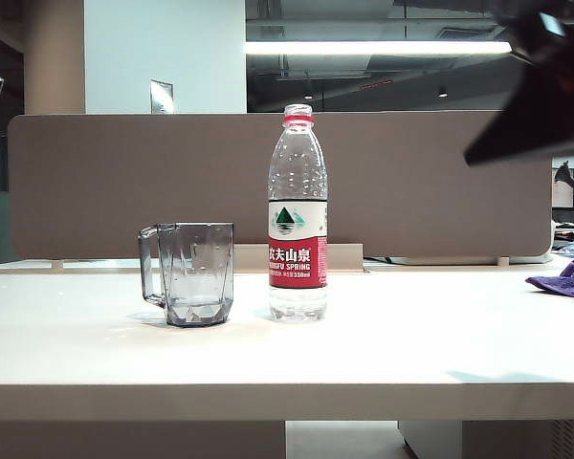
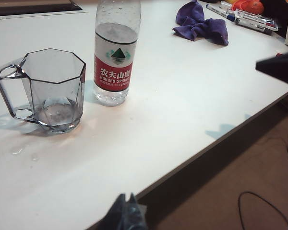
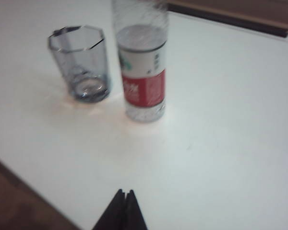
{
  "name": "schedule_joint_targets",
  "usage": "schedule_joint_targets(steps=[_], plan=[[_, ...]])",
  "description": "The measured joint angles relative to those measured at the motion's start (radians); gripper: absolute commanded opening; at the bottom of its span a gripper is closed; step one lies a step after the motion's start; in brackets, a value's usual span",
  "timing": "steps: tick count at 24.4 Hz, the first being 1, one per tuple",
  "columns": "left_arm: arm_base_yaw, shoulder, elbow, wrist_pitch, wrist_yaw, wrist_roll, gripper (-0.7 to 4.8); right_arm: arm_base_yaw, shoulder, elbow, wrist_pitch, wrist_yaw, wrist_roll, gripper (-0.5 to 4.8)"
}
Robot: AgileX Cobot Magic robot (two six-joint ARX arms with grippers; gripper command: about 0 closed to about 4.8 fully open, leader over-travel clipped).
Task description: Pick up the mineral water bottle on the table and pour a little water into the mug.
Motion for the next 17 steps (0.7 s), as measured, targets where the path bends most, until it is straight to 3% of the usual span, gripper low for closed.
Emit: schedule_joint_targets(steps=[14, 17], plan=[[0.000, 0.000, 0.000, 0.000, 0.000, 0.000, -0.04, 0.000, -0.309, -0.303, 0.123, 0.002, 0.077, -0.05], [0.000, 0.000, 0.000, 0.000, 0.000, 0.000, -0.04, -0.001, -0.340, -0.304, 0.114, 0.001, 0.078, -0.05]])
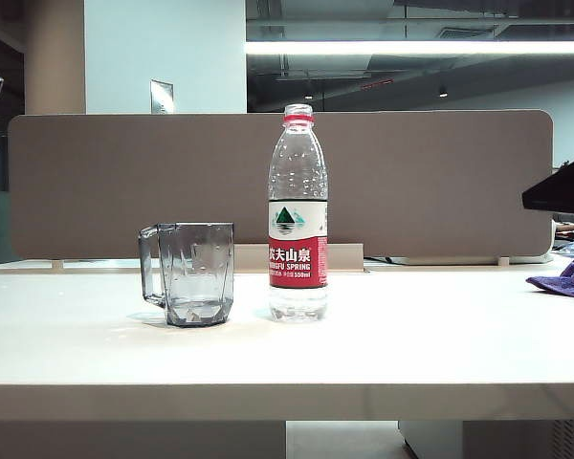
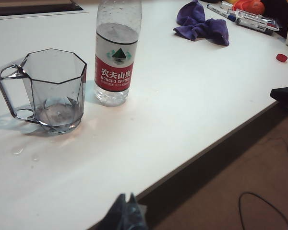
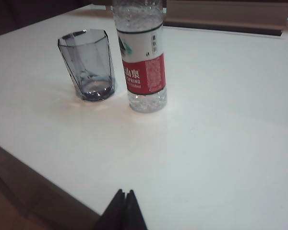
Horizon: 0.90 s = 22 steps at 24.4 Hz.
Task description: Pick up the mineral water bottle on the table and pour a little water into the mug.
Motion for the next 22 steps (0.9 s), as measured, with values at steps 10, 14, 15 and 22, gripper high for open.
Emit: schedule_joint_targets(steps=[10, 14, 15, 22], plan=[[0.000, 0.000, 0.000, 0.000, 0.000, 0.000, -0.03, -0.056, -0.183, 0.000, -0.346, 0.026, 0.004, -0.05], [0.000, 0.000, 0.000, 0.000, 0.000, 0.000, -0.03, -0.127, -0.218, 0.000, -0.386, 0.021, 0.024, -0.04], [0.000, 0.000, 0.000, 0.000, 0.000, 0.000, -0.04, -0.148, -0.228, 0.000, -0.384, 0.022, 0.026, -0.04], [0.000, 0.000, 0.000, 0.000, 0.000, 0.000, -0.03, -0.305, -0.302, 0.000, -0.386, 0.022, 0.030, -0.04]])
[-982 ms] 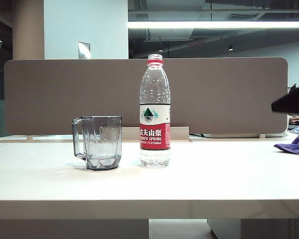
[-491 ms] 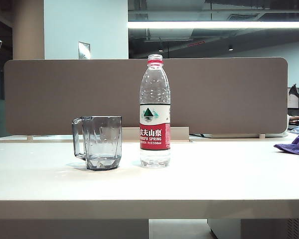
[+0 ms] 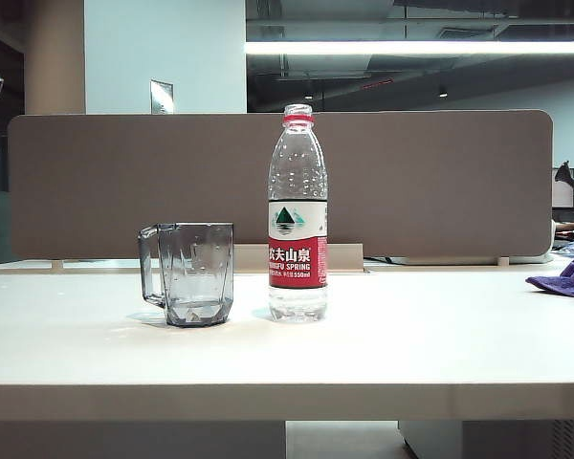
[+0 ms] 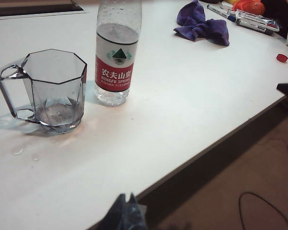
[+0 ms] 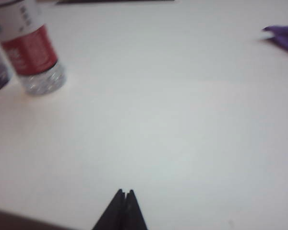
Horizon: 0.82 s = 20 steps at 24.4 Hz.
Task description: Pick up the mineral water bottle on the table and pour a little water into the mug.
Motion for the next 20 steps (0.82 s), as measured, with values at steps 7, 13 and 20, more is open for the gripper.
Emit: schedule_joint_targets(steps=[7, 13, 20], plan=[[0.000, -0.002, 0.000, 0.000, 0.000, 0.000, -0.04, -0.091, -0.067, 0.000, 0.026, -0.001, 0.001, -0.04], [0.000, -0.002, 0.000, 0.001, 0.000, 0.000, -0.04, -0.258, -0.067, 0.000, 0.026, 0.003, 0.001, -0.04], [0.000, -0.003, 0.000, 0.000, 0.000, 0.000, -0.04, -0.297, -0.067, 0.000, 0.026, 0.004, 0.001, -0.04]])
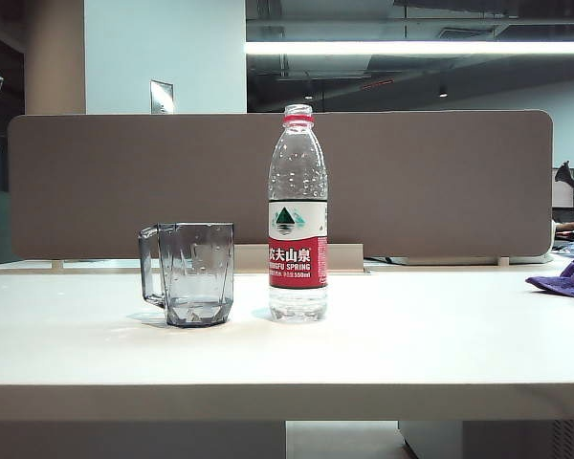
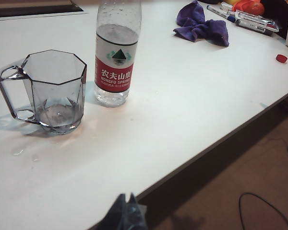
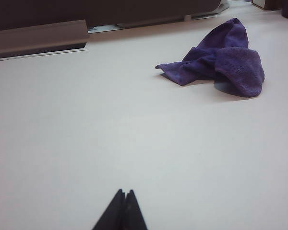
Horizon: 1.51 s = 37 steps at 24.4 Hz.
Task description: Pick up the mineral water bottle on the table and pour a little water into the mug.
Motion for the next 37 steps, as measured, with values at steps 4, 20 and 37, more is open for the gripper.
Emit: schedule_joint_targets(steps=[4, 20, 37], plan=[[0.000, -0.042, 0.000, -0.013, -0.001, 0.001, -0.05, 0.000, 0.000, 0.000, 0.000, 0.000, 0.000, -0.04], [0.460, -0.234, -0.249, 0.053, -0.143, 0.075, -0.05, 0.000, 0.000, 0.000, -0.001, 0.000, 0.000, -0.04], [0.495, -0.234, -0.269, -0.075, -0.156, 0.075, -0.05, 0.000, 0.000, 0.000, -0.002, 0.000, 0.000, -0.04]])
